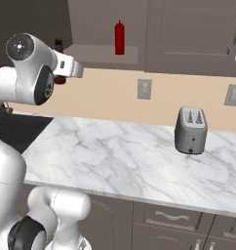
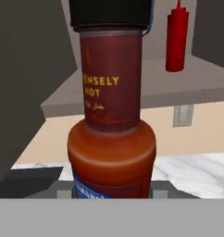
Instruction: Take 2 condiments from the cabinet and move them on the counter near the stove.Make sure the condiments are lined up with each other, next to each other.
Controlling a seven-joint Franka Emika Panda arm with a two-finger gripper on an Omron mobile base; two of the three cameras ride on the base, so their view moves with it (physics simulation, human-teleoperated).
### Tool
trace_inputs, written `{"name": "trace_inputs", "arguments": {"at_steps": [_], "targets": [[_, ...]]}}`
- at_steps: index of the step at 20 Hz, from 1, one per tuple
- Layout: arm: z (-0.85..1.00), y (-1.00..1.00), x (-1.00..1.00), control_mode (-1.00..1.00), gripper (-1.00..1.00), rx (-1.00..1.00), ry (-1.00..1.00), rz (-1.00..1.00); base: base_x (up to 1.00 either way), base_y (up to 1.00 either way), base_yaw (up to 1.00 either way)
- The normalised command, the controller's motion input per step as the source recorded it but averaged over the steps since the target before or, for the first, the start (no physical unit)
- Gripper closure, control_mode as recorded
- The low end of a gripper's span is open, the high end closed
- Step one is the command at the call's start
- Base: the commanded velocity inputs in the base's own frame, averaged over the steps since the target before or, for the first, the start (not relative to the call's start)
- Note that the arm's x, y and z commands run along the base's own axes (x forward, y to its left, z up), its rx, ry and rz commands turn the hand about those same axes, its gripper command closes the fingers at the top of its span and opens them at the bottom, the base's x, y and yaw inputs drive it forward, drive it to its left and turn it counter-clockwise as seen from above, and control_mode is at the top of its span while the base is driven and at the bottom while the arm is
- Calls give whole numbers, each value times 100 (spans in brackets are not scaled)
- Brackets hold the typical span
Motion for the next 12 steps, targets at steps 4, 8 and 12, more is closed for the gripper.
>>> {"name": "trace_inputs", "arguments": {"at_steps": [4,8,12], "targets": [[-4,0,-87,-100,100,0,-1,0,0,0,0],[0,-5,-63,-100,100,0,0,0,0,0,0],[-5,-8,-45,-100,100,0,0,0,0,0,0]]}}
